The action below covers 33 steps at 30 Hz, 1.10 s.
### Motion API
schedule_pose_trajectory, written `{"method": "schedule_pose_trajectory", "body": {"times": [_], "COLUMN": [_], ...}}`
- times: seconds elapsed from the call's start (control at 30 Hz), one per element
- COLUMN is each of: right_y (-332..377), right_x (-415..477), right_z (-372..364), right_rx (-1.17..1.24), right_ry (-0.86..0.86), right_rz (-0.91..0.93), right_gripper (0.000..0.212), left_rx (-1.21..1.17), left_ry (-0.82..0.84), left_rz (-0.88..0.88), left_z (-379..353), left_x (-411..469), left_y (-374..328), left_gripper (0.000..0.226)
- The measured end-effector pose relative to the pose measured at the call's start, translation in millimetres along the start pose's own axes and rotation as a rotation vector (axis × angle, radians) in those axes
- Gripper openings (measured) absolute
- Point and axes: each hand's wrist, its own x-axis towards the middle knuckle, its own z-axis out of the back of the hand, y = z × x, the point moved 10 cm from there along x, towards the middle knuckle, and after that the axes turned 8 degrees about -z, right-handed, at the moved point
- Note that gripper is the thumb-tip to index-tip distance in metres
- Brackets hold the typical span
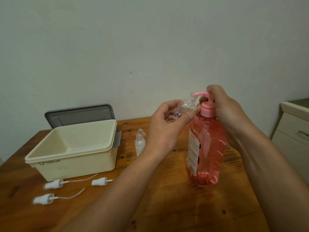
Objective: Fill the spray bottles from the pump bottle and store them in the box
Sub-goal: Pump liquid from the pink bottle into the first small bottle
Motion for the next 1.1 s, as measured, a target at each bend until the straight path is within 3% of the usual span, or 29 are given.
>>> {"method": "schedule_pose_trajectory", "body": {"times": [1.1], "right_y": [1.5], "right_x": [-0.4], "right_z": [0.3], "right_rx": [-0.022], "right_ry": [-0.009], "right_rz": [0.01], "right_gripper": [0.034], "left_rx": [0.008], "left_ry": [-0.008], "left_rz": [-0.003], "left_z": [1.4], "left_x": [0.1], "left_y": [-0.1], "left_gripper": [0.039]}}
